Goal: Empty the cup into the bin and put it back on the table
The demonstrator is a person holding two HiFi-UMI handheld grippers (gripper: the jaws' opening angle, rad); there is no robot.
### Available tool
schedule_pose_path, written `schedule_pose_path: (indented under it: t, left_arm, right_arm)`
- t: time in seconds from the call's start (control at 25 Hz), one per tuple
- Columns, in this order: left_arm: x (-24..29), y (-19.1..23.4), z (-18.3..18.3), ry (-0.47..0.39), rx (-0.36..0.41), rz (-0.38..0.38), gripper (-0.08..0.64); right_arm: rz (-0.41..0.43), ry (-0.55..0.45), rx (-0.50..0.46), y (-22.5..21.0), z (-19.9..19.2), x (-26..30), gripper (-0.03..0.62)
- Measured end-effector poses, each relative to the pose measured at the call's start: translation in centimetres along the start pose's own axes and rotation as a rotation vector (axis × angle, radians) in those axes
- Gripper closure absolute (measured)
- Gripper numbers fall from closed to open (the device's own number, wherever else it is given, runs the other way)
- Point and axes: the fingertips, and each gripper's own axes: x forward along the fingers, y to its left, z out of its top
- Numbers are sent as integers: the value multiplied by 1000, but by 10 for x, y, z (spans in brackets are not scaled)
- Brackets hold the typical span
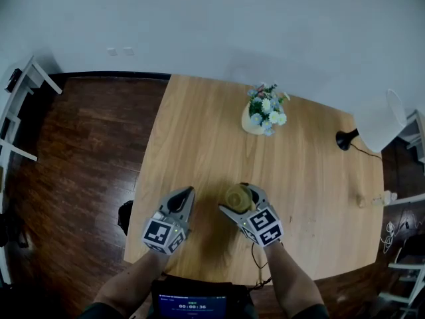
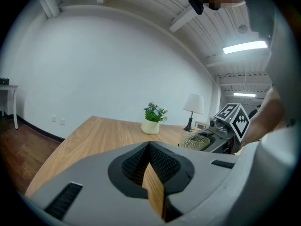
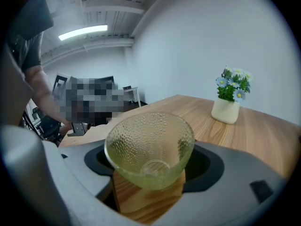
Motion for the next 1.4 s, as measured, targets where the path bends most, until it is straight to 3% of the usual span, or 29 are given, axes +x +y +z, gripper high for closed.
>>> schedule_pose_path:
  t: [0.72, 0.88, 1.32, 1.4]
  left_arm:
    - [16, 1, -19, 19, -41, -35, 569]
    - [12, 0, -12, 2, -42, -31, 569]
    - [-13, -20, 18, -56, -14, -38, 569]
    - [-20, -25, 26, -77, -7, -35, 569]
  right_arm:
    - [23, -48, -2, -1, -7, 9, 178]
    - [16, -78, 2, -3, 1, 5, 109]
    - [-16, -141, 2, 2, 17, -35, 110]
    - [-29, -164, -3, 2, 23, -47, 162]
